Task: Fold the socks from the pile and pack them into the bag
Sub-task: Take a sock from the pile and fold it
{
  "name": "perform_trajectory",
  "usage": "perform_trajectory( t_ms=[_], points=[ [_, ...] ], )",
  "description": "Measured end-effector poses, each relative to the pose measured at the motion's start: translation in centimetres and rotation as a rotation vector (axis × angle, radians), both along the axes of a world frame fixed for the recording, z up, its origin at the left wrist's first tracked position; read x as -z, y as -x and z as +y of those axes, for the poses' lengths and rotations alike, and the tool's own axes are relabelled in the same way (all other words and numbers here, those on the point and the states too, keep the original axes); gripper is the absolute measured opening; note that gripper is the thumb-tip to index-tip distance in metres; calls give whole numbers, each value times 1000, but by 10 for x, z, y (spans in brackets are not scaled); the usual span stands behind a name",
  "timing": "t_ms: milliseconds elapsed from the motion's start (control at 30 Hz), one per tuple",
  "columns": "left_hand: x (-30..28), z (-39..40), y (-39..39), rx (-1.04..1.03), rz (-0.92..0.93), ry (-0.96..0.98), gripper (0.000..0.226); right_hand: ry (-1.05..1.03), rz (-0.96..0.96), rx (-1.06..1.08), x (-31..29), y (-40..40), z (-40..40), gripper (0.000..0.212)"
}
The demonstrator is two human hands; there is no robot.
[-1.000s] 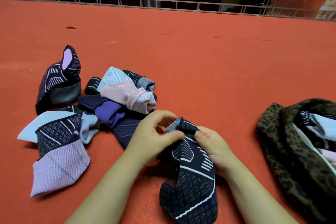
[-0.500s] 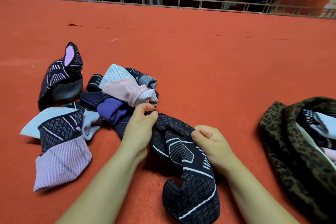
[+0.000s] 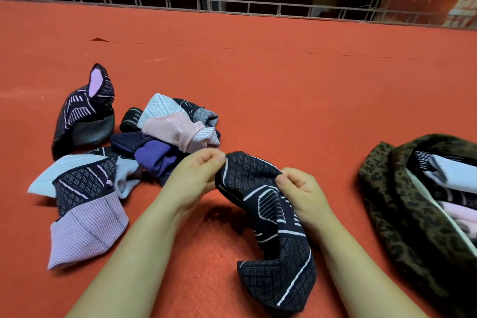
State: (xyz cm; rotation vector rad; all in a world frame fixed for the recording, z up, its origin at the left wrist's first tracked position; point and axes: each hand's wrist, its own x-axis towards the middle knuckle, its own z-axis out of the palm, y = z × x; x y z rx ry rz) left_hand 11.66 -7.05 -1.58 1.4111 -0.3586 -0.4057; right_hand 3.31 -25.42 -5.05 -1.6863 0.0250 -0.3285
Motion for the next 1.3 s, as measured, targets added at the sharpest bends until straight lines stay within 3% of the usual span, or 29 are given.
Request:
perform_trajectory(
  t_ms=[100,233,300,367,500,533,633,667,867,1033,1167,1233,1300],
  points=[
    [-13,-7,1,25,-92,77,20,-17,-37,-46,-9,7,8,20],
    [-50,-11,9,66,-450,-111,28,40,-148,10,-44,13,18,65],
    [-74,-10,12,44,-624,-246,26,128,-151,48,-69,24,23,65],
    [-98,-9,16,0,-753,-354,24,214,-122,117,-92,38,30,57],
    [-142,-7,31,-13,-895,-426,14,312,91,91,-114,52,57,87],
    [-150,-7,36,-1,-912,-423,9,310,96,92,-116,53,64,81],
    [-166,-10,47,25,-948,-410,10,200,-4,144,-121,51,75,22],
    [-170,-9,51,38,-948,-398,14,137,-31,154,-123,52,76,12],
    [-170,27,42,327,-676,-414,44,-149,-96,167,-127,67,70,6],
    [-157,44,37,431,-565,-252,13,-56,-37,49,-131,78,58,34],
    [-167,42,45,533,-676,-387,19,177,-153,-22,-155,78,46,58],
    [-173,40,47,553,-742,-433,19,374,-138,-82,-171,74,41,40],
    [-178,42,46,525,-785,-429,14,518,-62,-132,-184,68,36,7]
  ],
)
